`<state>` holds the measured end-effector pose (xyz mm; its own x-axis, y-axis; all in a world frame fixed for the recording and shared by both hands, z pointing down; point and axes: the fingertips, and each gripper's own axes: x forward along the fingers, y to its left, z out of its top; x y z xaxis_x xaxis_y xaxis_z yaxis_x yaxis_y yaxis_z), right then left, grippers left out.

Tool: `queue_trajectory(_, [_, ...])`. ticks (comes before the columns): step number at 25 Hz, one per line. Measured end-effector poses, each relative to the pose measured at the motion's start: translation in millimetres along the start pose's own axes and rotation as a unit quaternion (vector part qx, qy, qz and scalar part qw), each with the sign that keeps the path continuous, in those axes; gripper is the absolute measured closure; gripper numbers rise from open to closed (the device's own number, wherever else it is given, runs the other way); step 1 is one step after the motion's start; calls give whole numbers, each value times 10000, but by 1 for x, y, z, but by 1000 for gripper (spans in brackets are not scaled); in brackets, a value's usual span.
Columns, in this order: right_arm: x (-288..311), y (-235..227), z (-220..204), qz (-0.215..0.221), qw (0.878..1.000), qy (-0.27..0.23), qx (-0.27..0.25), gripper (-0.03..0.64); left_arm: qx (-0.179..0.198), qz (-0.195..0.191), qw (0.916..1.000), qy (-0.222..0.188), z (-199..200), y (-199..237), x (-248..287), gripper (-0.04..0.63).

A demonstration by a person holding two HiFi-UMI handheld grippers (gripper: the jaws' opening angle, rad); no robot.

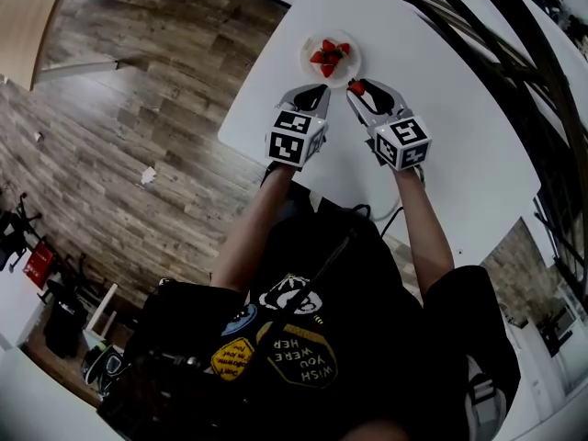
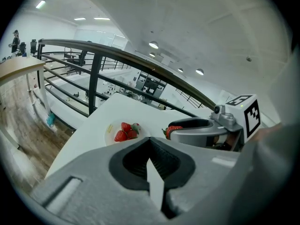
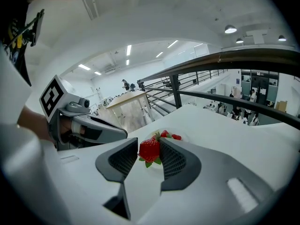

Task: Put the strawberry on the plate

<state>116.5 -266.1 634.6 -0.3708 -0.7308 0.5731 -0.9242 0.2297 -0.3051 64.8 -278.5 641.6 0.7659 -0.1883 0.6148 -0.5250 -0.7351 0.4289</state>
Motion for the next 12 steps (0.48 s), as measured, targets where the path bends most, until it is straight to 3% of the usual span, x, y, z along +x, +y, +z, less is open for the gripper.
queue_trajectory(4, [8, -2, -9, 33, 9999, 100, 10, 472, -170, -199, 9997, 24, -3, -3, 3, 595])
queue_trajectory(8, [13, -9, -13, 10, 9999, 151, 38, 472, -124, -93, 9999, 54, -5, 3, 7, 595])
queue_trajectory(12, [21, -19, -15, -37, 9998, 205, 29, 472, -310, -80, 9995, -44, -5, 10, 14, 595])
